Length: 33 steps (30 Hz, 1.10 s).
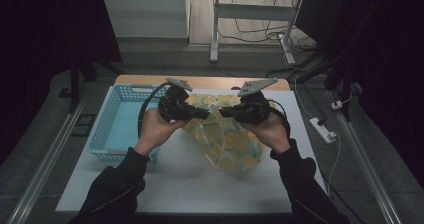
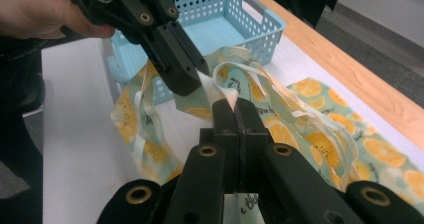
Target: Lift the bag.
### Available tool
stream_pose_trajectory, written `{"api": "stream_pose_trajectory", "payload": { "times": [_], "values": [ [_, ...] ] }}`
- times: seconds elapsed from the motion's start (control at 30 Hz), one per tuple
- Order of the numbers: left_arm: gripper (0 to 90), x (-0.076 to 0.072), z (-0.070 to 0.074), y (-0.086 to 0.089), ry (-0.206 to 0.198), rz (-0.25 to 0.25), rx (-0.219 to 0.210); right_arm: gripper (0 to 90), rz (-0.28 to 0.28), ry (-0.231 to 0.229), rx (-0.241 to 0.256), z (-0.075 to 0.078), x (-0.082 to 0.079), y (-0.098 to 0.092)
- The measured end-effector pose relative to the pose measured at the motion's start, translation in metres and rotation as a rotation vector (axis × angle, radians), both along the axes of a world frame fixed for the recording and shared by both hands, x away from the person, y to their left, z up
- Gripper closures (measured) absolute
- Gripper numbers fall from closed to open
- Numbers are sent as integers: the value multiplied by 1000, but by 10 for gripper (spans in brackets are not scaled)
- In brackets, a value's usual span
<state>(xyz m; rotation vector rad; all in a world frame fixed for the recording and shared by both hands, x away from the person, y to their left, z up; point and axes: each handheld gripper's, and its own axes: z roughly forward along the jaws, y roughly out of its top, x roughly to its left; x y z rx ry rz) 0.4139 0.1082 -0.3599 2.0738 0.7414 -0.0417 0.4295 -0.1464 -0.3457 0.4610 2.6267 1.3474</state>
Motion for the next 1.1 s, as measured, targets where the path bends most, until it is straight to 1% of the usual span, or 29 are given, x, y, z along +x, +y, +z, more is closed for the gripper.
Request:
{"api": "stream_pose_trajectory", "payload": {
  "times": [0.1,0.23,0.33,0.43,0.6,0.67,0.73,0.83,0.9,0.97,1.1],
  "values": [
    [893,1,8,3,-5,12,-15,900,3,-9,5,5,-1,0],
    [893,5,17,7,-11,19,-19,900,2,-22,7,11,-1,0],
    [893,9,25,10,-27,34,-8,900,2,-24,17,15,1,1],
    [894,13,35,12,-46,47,2,900,1,-39,8,20,3,3],
    [894,19,54,17,-74,61,-4,900,-1,-63,15,35,5,6],
    [894,24,60,19,-72,71,-17,900,-5,-73,13,42,7,7],
    [893,31,65,22,-68,94,-18,900,-11,-77,-1,48,9,8],
    [894,39,69,23,-62,103,-39,900,-31,-84,-19,54,14,10],
    [894,41,72,23,-63,101,-58,900,-41,-90,-20,60,16,10],
    [894,42,77,23,-69,98,-67,900,-45,-96,-18,65,18,11],
    [893,42,90,21,-92,97,-79,900,-54,-119,-6,80,19,13]
  ]
}}
